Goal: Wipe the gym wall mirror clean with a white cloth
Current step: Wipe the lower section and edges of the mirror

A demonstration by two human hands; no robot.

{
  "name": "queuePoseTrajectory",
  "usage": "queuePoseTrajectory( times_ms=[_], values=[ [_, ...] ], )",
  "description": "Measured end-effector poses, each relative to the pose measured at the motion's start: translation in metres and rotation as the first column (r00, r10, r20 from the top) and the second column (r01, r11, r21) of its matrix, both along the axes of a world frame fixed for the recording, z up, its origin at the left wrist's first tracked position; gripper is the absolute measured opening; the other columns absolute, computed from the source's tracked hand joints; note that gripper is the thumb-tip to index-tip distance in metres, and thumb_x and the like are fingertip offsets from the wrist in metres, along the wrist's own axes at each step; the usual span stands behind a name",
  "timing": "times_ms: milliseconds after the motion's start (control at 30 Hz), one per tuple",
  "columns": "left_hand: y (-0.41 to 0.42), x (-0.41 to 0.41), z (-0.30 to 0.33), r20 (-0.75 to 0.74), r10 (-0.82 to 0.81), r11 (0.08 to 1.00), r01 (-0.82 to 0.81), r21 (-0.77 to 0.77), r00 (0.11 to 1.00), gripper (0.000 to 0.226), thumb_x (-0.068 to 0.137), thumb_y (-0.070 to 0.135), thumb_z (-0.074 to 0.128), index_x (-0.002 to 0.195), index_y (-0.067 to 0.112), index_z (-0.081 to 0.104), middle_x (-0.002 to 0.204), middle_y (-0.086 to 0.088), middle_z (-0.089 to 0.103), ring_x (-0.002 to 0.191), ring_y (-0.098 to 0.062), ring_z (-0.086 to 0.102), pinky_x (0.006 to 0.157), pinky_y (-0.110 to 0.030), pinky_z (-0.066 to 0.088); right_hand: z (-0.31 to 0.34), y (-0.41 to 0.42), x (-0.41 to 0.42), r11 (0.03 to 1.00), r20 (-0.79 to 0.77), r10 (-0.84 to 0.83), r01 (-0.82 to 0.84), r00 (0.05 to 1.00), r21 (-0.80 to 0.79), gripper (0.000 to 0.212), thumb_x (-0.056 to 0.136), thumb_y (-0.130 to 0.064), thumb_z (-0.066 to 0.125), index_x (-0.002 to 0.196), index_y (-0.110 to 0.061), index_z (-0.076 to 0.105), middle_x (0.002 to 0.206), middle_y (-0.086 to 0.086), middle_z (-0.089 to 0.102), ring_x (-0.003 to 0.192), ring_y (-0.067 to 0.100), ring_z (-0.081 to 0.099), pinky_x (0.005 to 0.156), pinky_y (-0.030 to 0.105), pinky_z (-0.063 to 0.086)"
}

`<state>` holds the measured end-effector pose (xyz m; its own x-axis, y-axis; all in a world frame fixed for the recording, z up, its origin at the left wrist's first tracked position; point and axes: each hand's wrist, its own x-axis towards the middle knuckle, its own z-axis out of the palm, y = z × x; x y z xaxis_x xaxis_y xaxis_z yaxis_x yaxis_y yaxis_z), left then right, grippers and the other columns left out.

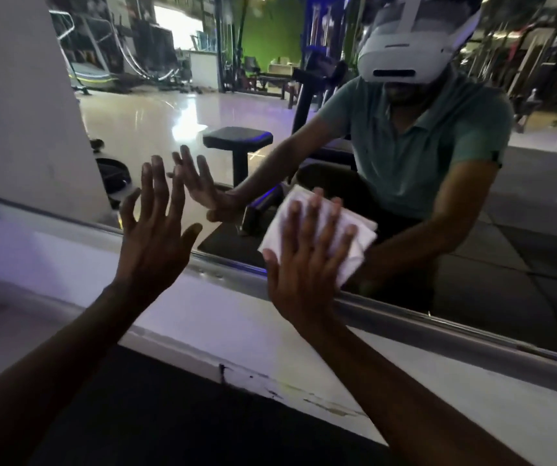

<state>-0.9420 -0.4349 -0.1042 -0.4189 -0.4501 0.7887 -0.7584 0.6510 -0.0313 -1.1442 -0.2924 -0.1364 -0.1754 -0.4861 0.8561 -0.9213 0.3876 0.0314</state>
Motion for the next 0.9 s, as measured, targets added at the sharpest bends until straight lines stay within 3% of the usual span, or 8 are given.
queuePoseTrajectory(
  times_ms=[100,167,267,400,633,733,800,900],
  values=[
    [-0.027,0.018,-0.008,-0.025,-0.042,0.999,0.043,0.033,0.999,0.082,0.107,0.044,0.038,0.167,0.009,-0.005,0.174,-0.022,-0.008,0.163,-0.033,-0.006,0.126,-0.057,0.015,-0.007,-0.020,0.014,0.993,-0.100,0.092,-0.083,0.991,0.086,0.086,0.107,-0.050,0.047,0.169,-0.010,0.002,0.175,0.014,-0.015,0.162,0.039,-0.012,0.127,0.063,-0.009],
    [-0.039,0.025,-0.015,-0.033,-0.075,0.997,0.076,0.022,0.997,0.082,0.108,0.046,0.035,0.166,0.009,-0.008,0.174,-0.022,-0.009,0.163,-0.034,-0.006,0.127,-0.060,0.014,-0.019,-0.002,-0.008,0.996,-0.012,0.082,-0.082,0.997,0.021,0.089,0.105,-0.048,0.051,0.168,-0.010,0.000,0.176,0.017,-0.002,0.163,0.037,-0.004,0.128,0.066,-0.003],
    [-0.055,0.029,-0.026,-0.045,-0.105,0.994,0.106,0.029,0.993,0.081,0.110,0.048,0.034,0.167,0.008,-0.006,0.174,-0.022,-0.006,0.163,-0.036,-0.005,0.126,-0.062,0.011,-0.033,0.032,-0.036,0.989,0.178,-0.082,0.103,0.980,-0.108,0.089,0.105,-0.055,0.042,0.167,-0.005,0.004,0.168,0.033,0.017,0.156,0.053,0.016,0.121,0.078,0.014],
    [-0.071,0.027,-0.035,-0.073,-0.160,0.987,0.162,0.015,0.984,0.080,0.109,0.041,0.044,0.168,0.006,0.001,0.173,-0.026,0.002,0.162,-0.037,-0.003,0.126,-0.059,0.010,-0.020,-0.007,0.005,0.923,0.354,-0.217,0.309,0.910,-0.228,0.099,0.099,-0.062,0.038,0.164,0.004,0.003,0.168,0.038,0.009,0.156,0.056,0.006,0.121,0.078,0.007],
    [-0.060,0.036,-0.013,-0.194,-0.292,0.944,0.315,0.097,0.936,0.071,0.106,0.013,0.045,0.168,0.009,0.009,0.173,-0.023,-0.004,0.162,-0.034,-0.011,0.125,-0.055,0.007,-0.003,-0.113,0.111,0.997,0.175,-0.064,0.072,0.982,-0.039,0.104,0.100,-0.054,0.054,0.166,-0.007,-0.011,0.173,0.020,-0.018,0.160,0.044,-0.015,0.126,0.067,-0.006],
    [-0.051,0.027,0.032,-0.299,-0.361,0.916,0.395,0.062,0.884,0.069,0.107,0.017,0.046,0.166,0.005,0.013,0.168,-0.037,0.005,0.159,-0.049,0.002,0.125,-0.053,0.007,0.002,-0.066,0.071,0.997,0.080,-0.073,0.075,0.994,-0.025,0.108,0.096,-0.053,0.064,0.168,-0.012,-0.006,0.177,0.014,-0.004,0.163,0.035,-0.008,0.128,0.062,-0.003],
    [-0.055,0.018,0.049,-0.239,-0.390,0.910,0.412,0.047,0.889,0.070,0.109,0.028,0.043,0.167,0.005,0.010,0.168,-0.037,0.003,0.159,-0.049,0.001,0.126,-0.054,0.005,0.012,-0.028,0.034,0.987,0.067,-0.154,0.157,0.986,-0.046,0.108,0.095,-0.053,0.063,0.167,-0.008,-0.003,0.175,0.018,0.004,0.162,0.037,-0.004,0.128,0.066,0.003],
    [-0.069,0.007,0.047,-0.072,-0.360,0.933,0.361,-0.011,0.930,0.079,0.110,0.046,0.037,0.167,0.008,-0.002,0.169,-0.028,-0.015,0.158,-0.043,-0.018,0.126,-0.058,0.001,0.038,0.001,0.004,0.956,0.196,-0.234,0.262,0.952,-0.133,0.099,0.101,-0.064,0.037,0.166,0.001,-0.001,0.172,0.027,0.005,0.161,0.041,-0.004,0.126,0.071,0.005]
  ],
)
